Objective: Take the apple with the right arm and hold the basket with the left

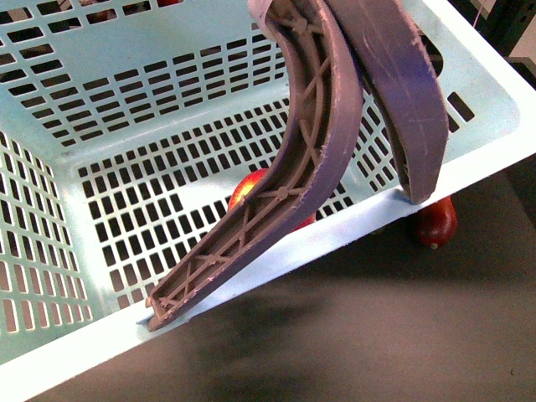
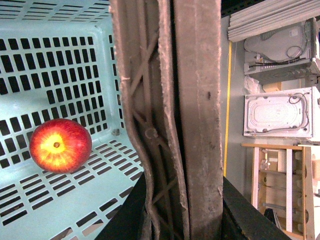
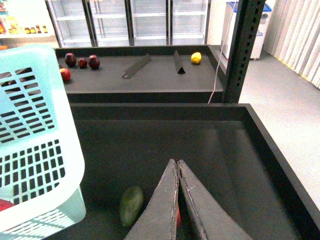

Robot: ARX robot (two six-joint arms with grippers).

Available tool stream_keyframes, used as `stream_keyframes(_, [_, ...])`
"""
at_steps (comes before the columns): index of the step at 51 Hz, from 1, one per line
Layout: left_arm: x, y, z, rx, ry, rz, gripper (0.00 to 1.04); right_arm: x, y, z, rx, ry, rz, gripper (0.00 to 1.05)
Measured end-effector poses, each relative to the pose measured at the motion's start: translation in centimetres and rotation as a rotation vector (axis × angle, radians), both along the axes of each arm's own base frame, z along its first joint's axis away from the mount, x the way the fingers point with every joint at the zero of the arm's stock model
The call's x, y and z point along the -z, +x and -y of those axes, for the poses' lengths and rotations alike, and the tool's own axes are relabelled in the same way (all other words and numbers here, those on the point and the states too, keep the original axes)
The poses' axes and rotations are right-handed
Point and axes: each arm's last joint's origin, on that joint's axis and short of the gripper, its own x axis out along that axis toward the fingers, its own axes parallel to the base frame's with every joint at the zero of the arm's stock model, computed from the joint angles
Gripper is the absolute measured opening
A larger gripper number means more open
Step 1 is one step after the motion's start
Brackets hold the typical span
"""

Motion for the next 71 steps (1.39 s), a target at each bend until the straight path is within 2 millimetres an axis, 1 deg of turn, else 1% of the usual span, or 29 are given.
stream_keyframes(11, [0.0, 0.0, 0.0, 0.001, -0.001, 0.0, 0.2, 0.7, -0.8, 0.0, 0.0, 0.0, 0.015, 0.02])
stream_keyframes(37, [0.0, 0.0, 0.0, 0.0, 0.0, 0.0, 0.2, 0.7, -1.9, 0.0, 0.0, 0.0, 0.027, 0.02])
stream_keyframes(41, [0.0, 0.0, 0.0, 0.0, 0.0, 0.0, 0.2, 1.1, -2.5, 0.0, -0.003, 0.0, -0.005, 0.02])
stream_keyframes(44, [0.0, 0.0, 0.0, 0.0, 0.0, 0.0, 0.2, 1.0, -2.9, 0.0, -0.001, 0.0, 0.016, 0.02])
stream_keyframes(52, [0.0, 0.0, 0.0, 0.001, 0.001, 0.001, 0.2, 1.0, -3.0, 0.0, 0.0, 0.0, 0.019, 0.02])
stream_keyframes(53, [0.0, 0.0, 0.0, 0.0, 0.0, 0.0, 0.2, 1.0, -3.0, 0.0, 0.0, -0.001, 0.02, 0.03])
stream_keyframes(59, [0.0, 0.0, 0.0, 0.0, 0.0, 0.0, 0.2, 1.0, -3.0, 0.0, 0.0, 0.0, 0.021, 0.29])
stream_keyframes(66, [0.0, 0.0, 0.0, 0.0, -0.001, -0.001, 0.2, 1.0, -3.0, 0.0, 0.0, 0.0, 0.021, 0.49])
stream_keyframes(70, [0.0, 0.0, 0.0, 0.0, 0.0, 0.0, 0.2, 1.0, -3.0, 0.0, 0.0, 0.0, 0.021, 0.66])
stream_keyframes(71, [0.0, 0.0, 0.0, 0.0, 0.0, 0.0, 0.2, 1.0, -3.0, 0.0, 0.0, 0.0, 0.021, 0.68])
